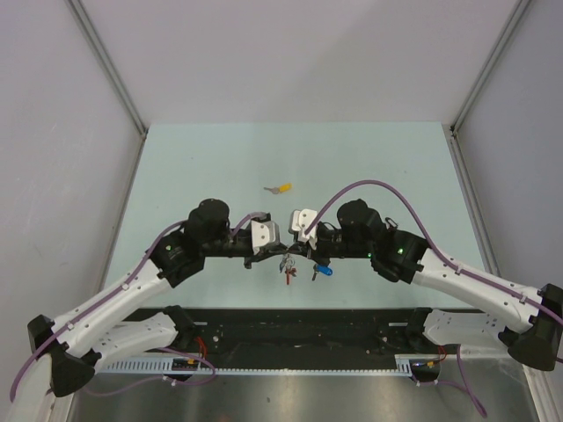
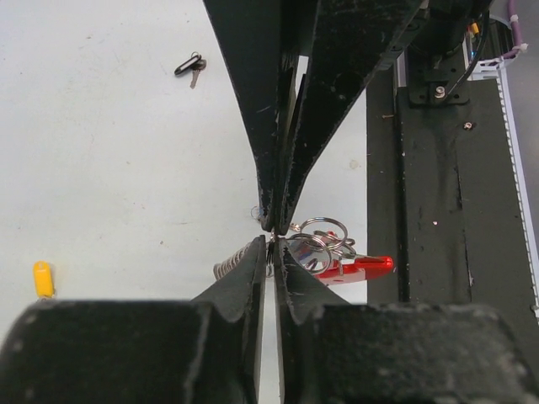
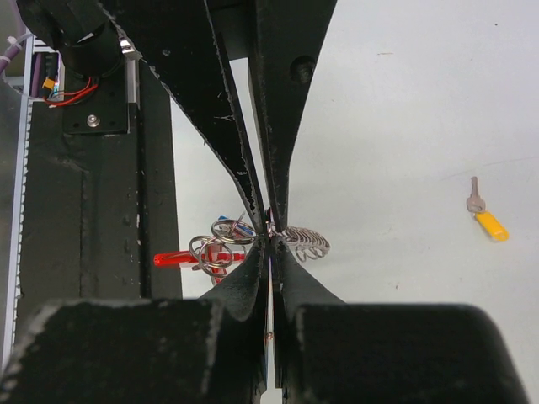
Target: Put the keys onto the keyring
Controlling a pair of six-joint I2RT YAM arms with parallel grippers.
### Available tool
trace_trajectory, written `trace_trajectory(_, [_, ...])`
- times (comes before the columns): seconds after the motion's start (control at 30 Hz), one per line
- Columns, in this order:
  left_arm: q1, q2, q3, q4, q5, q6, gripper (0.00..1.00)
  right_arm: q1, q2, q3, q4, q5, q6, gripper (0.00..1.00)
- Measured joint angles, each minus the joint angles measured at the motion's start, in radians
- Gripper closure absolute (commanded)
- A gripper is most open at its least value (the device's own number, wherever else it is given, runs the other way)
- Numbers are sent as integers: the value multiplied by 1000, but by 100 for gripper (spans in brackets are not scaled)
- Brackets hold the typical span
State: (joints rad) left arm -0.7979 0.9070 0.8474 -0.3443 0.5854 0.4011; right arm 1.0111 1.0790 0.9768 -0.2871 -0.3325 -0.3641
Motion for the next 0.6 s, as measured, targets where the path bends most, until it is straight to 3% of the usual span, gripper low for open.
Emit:
trace_trajectory(0.03, [-1, 0, -1, 1, 0, 0, 100, 0, 0, 0, 0, 1, 0, 100])
trace_trajectory(0.17, [-3, 0, -4, 2, -1, -1, 100, 0, 3, 0, 0, 7, 1, 99])
trace_trajectory(0.27, [-3, 0, -16, 20, -3, -12, 100, 0, 5, 0, -3, 13, 10, 80])
trace_trajectory(0.6, [-3, -36, -134, 146, -45, -151, 100, -67, -76, 1, -24, 43, 103, 54])
